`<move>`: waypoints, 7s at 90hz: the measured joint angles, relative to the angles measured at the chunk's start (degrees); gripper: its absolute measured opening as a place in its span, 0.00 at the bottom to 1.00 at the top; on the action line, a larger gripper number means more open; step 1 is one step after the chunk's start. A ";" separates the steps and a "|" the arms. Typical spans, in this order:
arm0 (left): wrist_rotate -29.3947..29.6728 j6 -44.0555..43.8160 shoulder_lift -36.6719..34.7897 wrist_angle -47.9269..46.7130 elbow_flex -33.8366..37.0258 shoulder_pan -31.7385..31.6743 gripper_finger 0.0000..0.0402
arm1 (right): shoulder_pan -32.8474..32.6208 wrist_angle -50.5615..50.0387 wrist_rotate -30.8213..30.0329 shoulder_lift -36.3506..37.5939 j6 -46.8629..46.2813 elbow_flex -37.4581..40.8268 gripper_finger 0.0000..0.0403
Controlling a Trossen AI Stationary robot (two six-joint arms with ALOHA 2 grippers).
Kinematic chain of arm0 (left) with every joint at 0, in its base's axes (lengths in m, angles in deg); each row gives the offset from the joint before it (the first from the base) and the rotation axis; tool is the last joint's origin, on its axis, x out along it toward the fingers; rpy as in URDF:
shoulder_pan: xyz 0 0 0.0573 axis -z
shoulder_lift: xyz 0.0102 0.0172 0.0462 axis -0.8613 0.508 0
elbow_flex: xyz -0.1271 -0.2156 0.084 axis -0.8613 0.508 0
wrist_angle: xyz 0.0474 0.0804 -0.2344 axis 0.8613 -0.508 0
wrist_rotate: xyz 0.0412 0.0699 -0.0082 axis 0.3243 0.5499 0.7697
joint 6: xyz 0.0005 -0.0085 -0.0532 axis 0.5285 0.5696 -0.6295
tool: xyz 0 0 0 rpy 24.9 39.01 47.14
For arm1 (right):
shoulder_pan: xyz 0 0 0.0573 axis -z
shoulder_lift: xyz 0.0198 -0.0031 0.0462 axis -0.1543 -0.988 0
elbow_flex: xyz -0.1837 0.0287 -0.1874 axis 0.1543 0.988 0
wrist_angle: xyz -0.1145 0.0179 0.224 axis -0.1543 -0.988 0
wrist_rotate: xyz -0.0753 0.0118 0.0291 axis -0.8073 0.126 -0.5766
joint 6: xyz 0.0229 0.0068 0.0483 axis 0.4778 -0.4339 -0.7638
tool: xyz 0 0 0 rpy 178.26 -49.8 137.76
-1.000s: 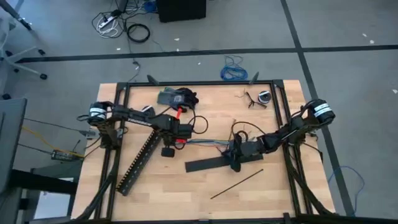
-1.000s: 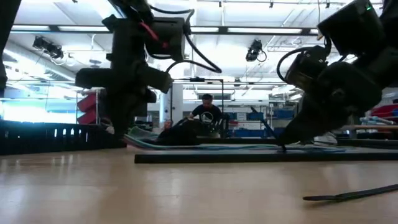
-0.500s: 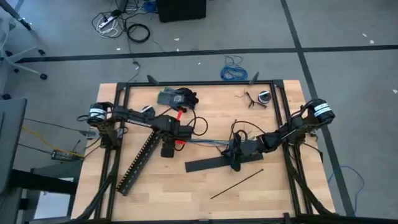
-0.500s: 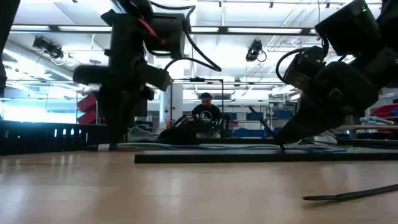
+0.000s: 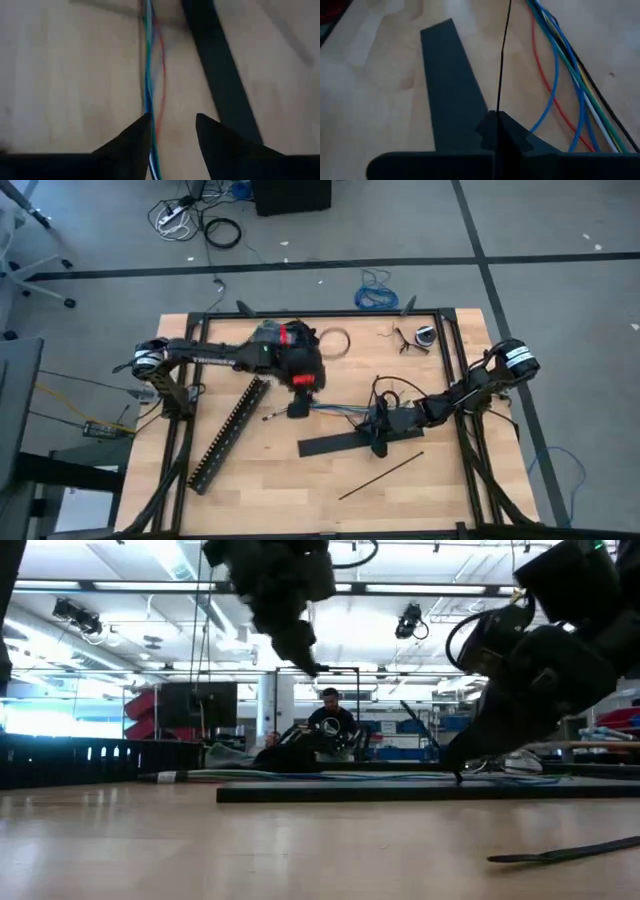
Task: Ziptie cables
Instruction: Wrap the black zip tie on the cable wires
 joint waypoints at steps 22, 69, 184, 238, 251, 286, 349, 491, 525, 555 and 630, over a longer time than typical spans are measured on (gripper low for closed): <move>-16.14 -10.44 -0.61 22.03 5.50 -7.94 0.31 | -3.87 0.11 -6.54 3.71 -1.86 2.93 0.00; -8.34 -52.15 9.15 60.47 14.04 -6.29 0.30 | -7.16 6.56 -12.29 6.32 -5.02 7.61 0.00; -3.18 -43.22 23.45 34.76 -9.81 -8.13 0.24 | -7.05 8.70 -10.53 6.30 -5.46 7.58 0.00; 1.79 -39.71 23.76 32.24 -9.85 -5.18 0.14 | -4.26 7.77 -7.64 6.28 -1.44 7.56 0.00; -1.47 -39.99 23.76 32.37 -9.85 -5.22 0.14 | -3.30 7.10 -5.76 6.25 -4.13 7.58 0.00; 4.26 -46.67 23.74 32.67 -9.83 -5.02 0.14 | -2.11 7.92 -0.43 6.25 -12.44 7.56 0.00; -1.59 -53.20 25.62 32.06 -9.79 -1.33 0.21 | 0.98 10.69 5.13 6.28 -9.72 7.58 0.00; -9.71 2.98 39.72 39.39 -21.96 -1.33 0.12 | 0.97 14.80 6.84 6.30 -14.83 7.43 0.00; -5.06 5.70 41.75 34.40 -21.93 0.66 0.12 | 1.28 15.09 6.77 6.30 -14.88 7.43 0.00; -3.18 5.98 41.06 26.20 -22.27 -0.98 0.02 | 1.34 15.92 7.42 6.30 -14.92 7.43 0.00; -1.73 5.73 37.62 9.82 -21.98 -5.79 0.00 | 7.28 11.15 8.13 6.30 -31.33 7.43 0.00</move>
